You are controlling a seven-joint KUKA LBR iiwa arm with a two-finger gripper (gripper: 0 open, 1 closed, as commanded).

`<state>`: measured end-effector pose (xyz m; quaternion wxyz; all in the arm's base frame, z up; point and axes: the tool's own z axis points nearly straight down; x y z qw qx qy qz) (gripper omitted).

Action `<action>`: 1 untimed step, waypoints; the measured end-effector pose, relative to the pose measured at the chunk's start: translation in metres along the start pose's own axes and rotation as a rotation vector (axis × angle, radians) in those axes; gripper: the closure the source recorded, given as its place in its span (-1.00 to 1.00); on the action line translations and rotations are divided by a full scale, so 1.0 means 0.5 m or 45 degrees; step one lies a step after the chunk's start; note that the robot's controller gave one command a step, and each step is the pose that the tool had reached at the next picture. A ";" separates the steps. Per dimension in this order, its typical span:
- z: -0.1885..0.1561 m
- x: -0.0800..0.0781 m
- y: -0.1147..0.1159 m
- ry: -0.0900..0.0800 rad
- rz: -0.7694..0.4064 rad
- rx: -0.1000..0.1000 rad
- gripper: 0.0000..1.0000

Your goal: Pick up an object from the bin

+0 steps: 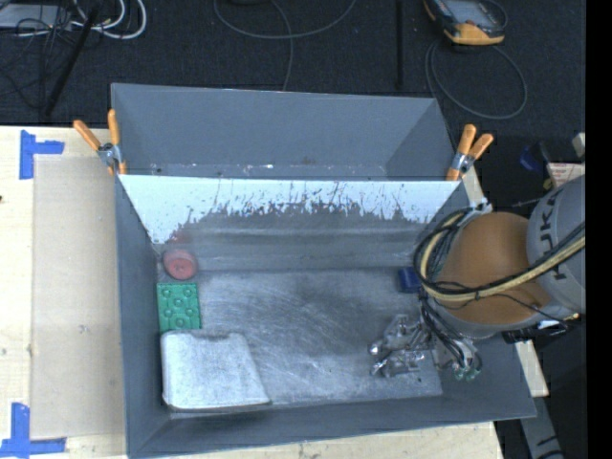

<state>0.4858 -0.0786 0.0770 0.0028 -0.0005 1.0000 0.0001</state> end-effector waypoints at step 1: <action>-0.296 -0.001 -0.001 -0.002 0.043 0.002 1.00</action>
Offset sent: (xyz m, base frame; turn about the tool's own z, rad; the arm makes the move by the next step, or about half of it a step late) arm -0.0018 -0.0002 0.1447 0.0353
